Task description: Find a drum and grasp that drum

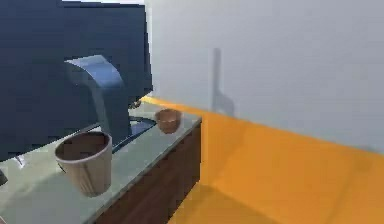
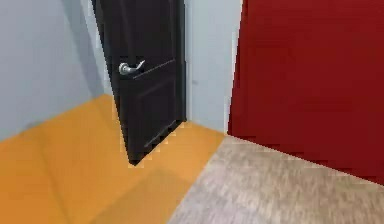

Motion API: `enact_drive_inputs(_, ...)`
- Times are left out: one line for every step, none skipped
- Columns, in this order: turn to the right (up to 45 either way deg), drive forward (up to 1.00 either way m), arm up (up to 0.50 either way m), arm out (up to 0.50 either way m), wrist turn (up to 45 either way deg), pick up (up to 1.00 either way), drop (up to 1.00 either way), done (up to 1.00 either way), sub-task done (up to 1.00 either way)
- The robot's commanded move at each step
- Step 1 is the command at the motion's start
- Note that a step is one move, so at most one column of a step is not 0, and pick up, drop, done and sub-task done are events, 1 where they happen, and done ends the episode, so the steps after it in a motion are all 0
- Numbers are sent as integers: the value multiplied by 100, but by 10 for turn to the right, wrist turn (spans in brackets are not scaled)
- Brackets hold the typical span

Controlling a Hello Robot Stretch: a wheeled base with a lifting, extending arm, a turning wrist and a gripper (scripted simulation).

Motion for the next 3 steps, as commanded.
enact_drive_inputs(-450, 0, 0, 0, 0, 0, 0, 0, 0)
enact_drive_inputs(-450, 0, 0, 0, 0, 0, 0, 0, 0)
enact_drive_inputs(-300, 0, 0, 0, 0, 0, 0, 0, 0)
